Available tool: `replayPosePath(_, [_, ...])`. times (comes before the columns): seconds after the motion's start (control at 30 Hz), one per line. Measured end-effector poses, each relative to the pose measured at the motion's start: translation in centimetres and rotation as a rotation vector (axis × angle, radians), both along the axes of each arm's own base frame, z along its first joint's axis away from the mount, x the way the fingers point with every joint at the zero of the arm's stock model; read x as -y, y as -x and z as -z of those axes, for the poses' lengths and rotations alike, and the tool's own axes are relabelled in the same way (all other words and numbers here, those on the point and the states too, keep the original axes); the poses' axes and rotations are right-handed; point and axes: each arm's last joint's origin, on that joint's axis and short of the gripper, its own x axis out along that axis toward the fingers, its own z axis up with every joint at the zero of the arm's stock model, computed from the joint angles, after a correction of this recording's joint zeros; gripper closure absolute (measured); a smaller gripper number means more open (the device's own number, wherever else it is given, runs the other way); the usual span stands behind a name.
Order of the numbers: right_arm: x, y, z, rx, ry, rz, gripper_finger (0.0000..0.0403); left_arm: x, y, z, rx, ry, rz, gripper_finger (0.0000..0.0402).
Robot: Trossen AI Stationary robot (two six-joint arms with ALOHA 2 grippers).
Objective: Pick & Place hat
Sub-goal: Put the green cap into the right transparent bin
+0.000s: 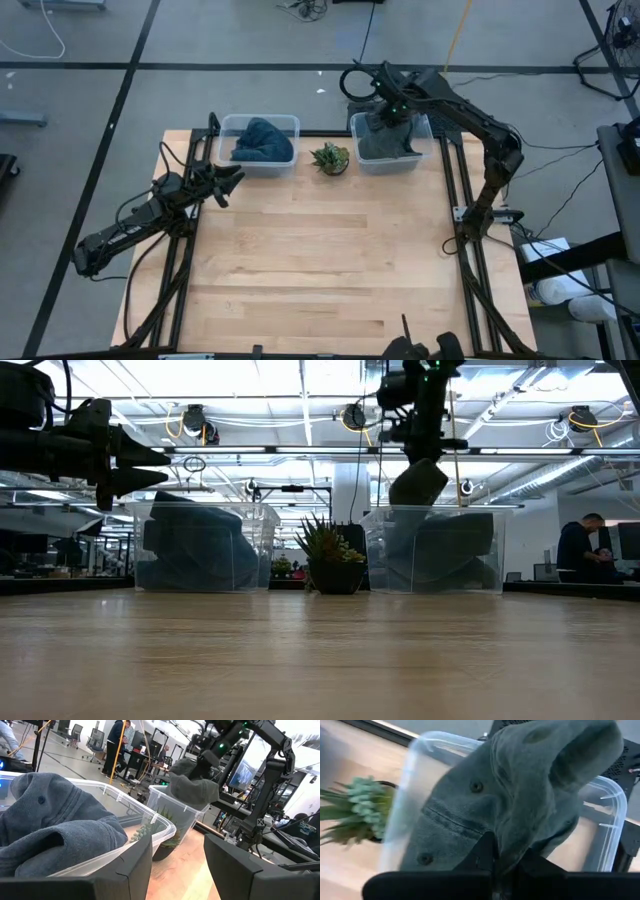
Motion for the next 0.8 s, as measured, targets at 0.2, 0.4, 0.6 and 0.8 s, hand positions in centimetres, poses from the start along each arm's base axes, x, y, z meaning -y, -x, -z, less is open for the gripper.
replayPosePath(0.2, [0.4, 0.6, 2.5, -0.116, -0.014, -0.025, 0.0395, 0.0, 0.0, 0.0, 0.0, 0.0, 0.0, 0.0215])
replayPosePath(0.4, [1.2, 0.5, 4.3, -0.129, 0.006, -0.076, 0.0395, 0.0, 0.0, 0.0, 0.0, 0.0, 0.0, 0.0215])
replayPosePath(0.6, [1.3, 0.7, 6.7, -0.159, -0.013, -0.083, 0.0395, 0.0, 0.0, 0.0, 0.0, 0.0, 0.0, 0.0215])
replayPosePath(0.8, [1.3, 0.7, 9.5, -0.142, -0.018, -0.043, 0.0395, 0.0, 0.0, 0.0, 0.0, 0.0, 0.001, 0.0215])
